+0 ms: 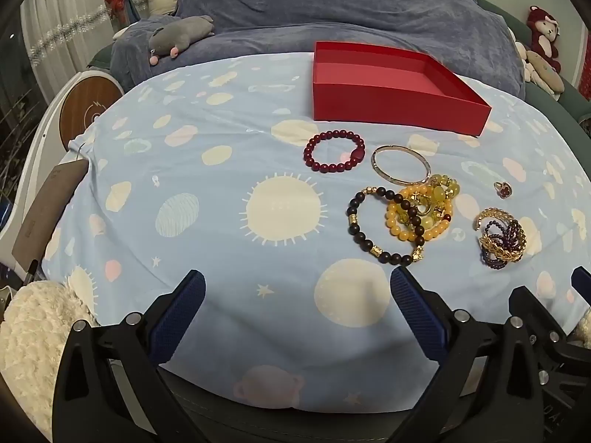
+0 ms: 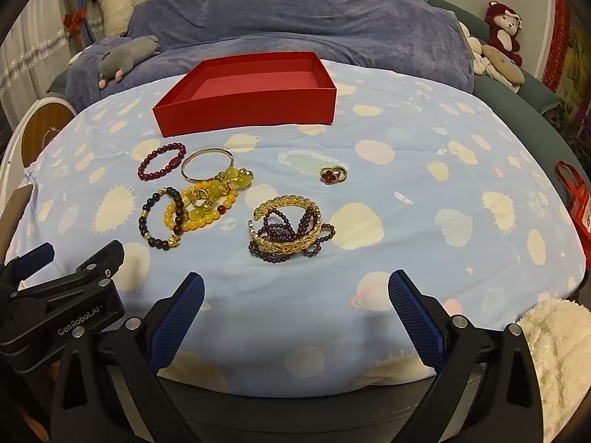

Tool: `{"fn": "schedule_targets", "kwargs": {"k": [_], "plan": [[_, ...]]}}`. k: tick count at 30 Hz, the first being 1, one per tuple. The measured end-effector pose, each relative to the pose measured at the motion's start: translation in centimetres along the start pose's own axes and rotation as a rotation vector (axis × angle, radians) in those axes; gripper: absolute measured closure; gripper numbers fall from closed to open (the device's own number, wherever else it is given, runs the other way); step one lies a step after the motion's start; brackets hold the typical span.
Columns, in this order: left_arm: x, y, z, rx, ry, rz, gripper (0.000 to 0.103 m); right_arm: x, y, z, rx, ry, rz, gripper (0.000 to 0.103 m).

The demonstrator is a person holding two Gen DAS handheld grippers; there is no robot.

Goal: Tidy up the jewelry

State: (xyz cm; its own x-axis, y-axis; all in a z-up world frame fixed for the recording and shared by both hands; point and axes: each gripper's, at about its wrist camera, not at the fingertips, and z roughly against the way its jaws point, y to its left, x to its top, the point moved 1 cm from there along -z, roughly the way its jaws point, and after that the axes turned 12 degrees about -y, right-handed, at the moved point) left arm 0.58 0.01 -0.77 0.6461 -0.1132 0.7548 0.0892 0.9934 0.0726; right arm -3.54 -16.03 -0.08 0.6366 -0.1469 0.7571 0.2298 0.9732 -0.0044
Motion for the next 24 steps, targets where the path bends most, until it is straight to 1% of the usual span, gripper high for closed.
{"fn": "schedule_targets", "kwargs": {"k": [3,4,7,14,18,24], "plan": [[0.0,0.03,-0.06,0.006,0.006,0.001,0.007,0.02,0.02,0.11,-0.001,-0.006,0.002,0.007],[0.69,-0.17,0.22,0.004,0.008,0.001,0.007,0.03,0.03,0.15,-0.003,-0.008,0.003,0.007],[0.21,-0.13,0.12,0.006,-0.006,-0.005,0.007,0.07,0.04,0.19,-0.003,-0.008,0.003,0.007],[0.67,-0.25,0.12,0.011,-0.005,-0.007,0.007,0.33,0.24,0.7,0.0,-0.016,0.005,0.007],[-0.05,-0.02,0.08,0.008,-0.012,-0.013,0.007,0.13,0.16,0.43,0.005,-0.021,0.006,0.007],[-0.12,0.05,0.06,0.008,-0.015,-0.013,0.007,0.16,0.17,0.49,0.004,-0.024,0.006,0.007]]}}
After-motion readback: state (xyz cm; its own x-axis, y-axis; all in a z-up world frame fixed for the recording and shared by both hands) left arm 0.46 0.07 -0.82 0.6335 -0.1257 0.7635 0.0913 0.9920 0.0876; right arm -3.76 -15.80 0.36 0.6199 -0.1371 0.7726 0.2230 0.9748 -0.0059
